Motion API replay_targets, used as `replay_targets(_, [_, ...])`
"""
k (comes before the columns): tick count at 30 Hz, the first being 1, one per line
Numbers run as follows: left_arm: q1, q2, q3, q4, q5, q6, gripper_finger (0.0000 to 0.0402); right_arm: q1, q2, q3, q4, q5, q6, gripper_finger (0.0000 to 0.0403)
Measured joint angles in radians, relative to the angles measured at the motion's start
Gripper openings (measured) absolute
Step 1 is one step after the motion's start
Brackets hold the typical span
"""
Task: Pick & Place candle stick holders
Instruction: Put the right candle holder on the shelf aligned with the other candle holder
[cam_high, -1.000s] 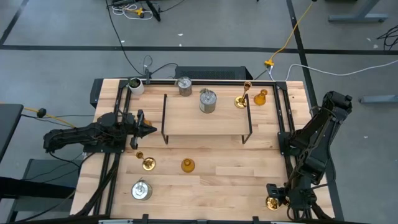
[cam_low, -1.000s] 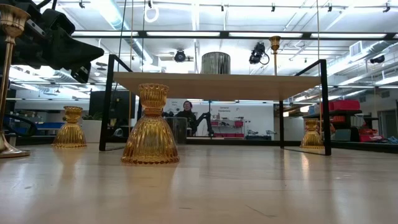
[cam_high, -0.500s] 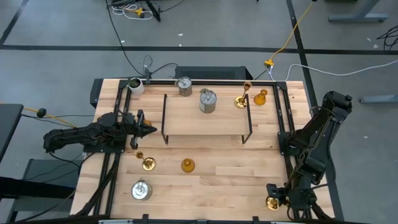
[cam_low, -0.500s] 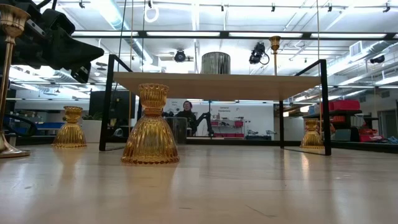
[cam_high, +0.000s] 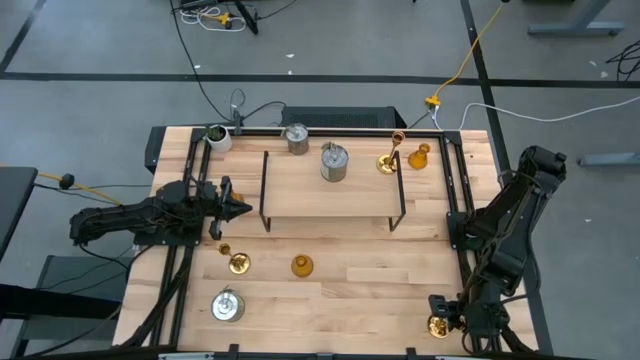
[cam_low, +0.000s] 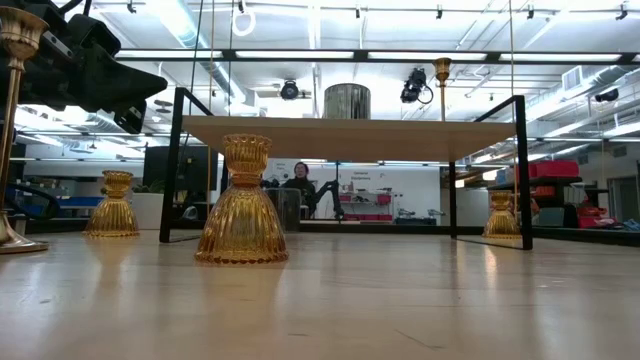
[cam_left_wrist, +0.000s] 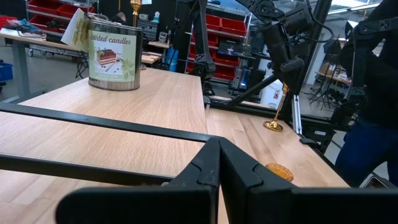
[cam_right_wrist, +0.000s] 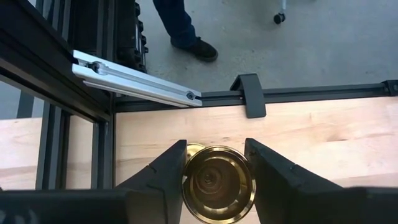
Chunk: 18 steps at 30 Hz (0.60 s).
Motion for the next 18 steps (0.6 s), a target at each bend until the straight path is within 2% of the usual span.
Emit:
replay_targets(14, [0.0,0.0,0.0,0.0,0.0,0.0,0.0007,-0.022,-0.059,0.002,-0.004,0.0,0.068,0.0151])
replay_targets(18, [0.0,0.0,0.0,0.0,0.0,0.0,0.0007,-0.056,-0.064,0.042,-0.034,0.0,0.097,0.0151])
